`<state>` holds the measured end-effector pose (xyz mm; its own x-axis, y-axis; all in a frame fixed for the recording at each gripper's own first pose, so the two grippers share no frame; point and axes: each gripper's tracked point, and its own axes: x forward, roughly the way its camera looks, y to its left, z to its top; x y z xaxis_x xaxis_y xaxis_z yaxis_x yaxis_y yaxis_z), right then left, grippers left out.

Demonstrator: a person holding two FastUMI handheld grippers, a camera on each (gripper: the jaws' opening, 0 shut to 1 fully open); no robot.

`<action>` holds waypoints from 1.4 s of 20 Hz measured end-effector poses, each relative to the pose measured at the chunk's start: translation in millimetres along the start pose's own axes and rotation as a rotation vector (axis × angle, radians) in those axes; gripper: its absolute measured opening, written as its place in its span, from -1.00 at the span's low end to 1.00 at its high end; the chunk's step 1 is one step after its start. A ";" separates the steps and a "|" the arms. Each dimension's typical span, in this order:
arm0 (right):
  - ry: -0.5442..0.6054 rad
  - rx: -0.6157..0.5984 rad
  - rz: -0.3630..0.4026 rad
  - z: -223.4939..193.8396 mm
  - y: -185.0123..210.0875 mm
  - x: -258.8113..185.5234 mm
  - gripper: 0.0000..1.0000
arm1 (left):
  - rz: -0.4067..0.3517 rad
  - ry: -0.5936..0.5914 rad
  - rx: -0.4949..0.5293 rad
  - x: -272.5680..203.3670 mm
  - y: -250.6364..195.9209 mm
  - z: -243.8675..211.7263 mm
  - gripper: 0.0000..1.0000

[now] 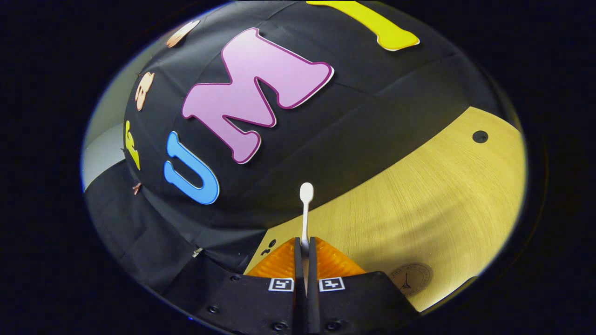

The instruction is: Put the toothbrush and toothpaste on the desktop into the cup, then pick up the cup and place it on the coaster on the desktop.

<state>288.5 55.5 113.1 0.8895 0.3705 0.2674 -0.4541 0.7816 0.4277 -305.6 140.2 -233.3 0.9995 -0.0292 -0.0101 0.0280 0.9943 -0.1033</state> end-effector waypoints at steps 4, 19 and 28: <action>0.001 -0.042 -0.009 -13.1 -12.3 16.5 -0.91 | 0.032 0.010 -0.028 -12.6 3.9 -18.4 0.70; 0.046 -0.232 -0.030 -47.5 -14.9 -5.5 -0.79 | 0.039 0.015 -0.033 -22.4 12.7 -33.2 0.70; 0.127 -0.186 -0.037 -72.0 -10.7 -47.1 -0.45 | -0.007 0.005 -0.016 -18.8 8.3 -28.1 0.70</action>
<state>255.1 65.9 33.8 0.9098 0.3912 0.1388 -0.4147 0.8704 0.2654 -324.5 146.1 -261.9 0.9992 -0.0364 -0.0139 0.0345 0.9923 -0.1189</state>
